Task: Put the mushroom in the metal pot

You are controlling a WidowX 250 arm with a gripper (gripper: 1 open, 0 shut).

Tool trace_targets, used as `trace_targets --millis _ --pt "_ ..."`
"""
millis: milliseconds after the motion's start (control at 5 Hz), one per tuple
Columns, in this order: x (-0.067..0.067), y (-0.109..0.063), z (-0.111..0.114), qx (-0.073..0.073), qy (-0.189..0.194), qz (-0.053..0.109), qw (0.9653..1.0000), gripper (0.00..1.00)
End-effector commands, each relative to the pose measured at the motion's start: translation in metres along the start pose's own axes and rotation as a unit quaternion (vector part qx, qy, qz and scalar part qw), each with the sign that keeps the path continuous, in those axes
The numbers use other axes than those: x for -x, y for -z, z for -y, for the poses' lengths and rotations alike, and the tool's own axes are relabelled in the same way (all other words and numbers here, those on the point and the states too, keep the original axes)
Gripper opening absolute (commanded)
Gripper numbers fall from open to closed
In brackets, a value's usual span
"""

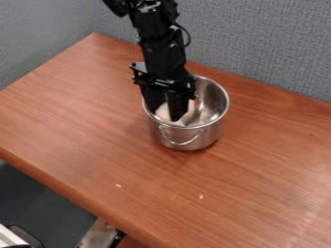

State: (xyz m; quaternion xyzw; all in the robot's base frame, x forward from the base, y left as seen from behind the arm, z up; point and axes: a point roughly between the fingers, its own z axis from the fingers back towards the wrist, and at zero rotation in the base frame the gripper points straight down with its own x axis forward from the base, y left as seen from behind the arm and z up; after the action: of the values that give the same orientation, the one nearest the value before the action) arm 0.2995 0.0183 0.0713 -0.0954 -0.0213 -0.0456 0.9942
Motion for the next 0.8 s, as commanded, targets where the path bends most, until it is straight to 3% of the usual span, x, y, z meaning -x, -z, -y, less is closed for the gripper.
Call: trace_targets --millis 0,200,400,600 --pt "-0.014 -0.024 -0.007 0.003 -0.031 0.04 0.9987 1.0" --pt "-0.022 -0.043 -0.008 0.0 -0.058 0.064 0.9963 1.0" --pt "-0.019 -0.048 -0.026 -0.014 -0.011 0.07 0.9974 1.0" --pt "-0.017 -0.033 -0.045 -0.018 0.036 0.062 0.9973 1.0"
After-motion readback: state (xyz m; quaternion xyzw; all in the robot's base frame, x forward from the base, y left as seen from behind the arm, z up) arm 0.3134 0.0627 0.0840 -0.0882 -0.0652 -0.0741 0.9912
